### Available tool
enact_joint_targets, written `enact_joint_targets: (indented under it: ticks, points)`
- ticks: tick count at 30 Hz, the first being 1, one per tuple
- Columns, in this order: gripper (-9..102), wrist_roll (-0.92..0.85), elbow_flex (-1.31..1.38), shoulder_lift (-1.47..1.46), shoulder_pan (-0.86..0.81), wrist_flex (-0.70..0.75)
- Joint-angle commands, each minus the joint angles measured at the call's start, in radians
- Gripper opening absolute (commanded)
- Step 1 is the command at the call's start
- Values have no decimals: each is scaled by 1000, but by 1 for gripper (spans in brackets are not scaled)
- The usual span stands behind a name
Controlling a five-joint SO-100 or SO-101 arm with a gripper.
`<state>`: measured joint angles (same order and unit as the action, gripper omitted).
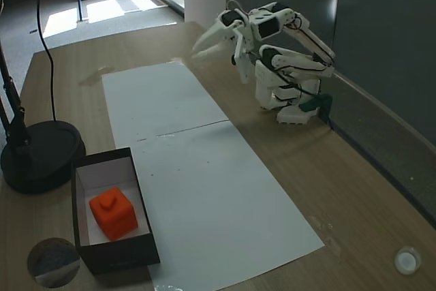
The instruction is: Grab a orange square and put it in the box.
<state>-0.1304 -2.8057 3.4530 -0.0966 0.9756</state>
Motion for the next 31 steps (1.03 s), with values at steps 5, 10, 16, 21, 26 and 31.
enact_joint_targets:
  ticks: [5,10,16,21,26,31]
  points:
    - [0,5,-299,25,0,-80]
    - [0,6,-296,25,5,-28]
    - [0,8,-196,23,6,314]
    - [0,140,-195,21,-63,318]
    - [0,181,-195,21,-77,316]
    - [0,186,-195,23,-83,316]
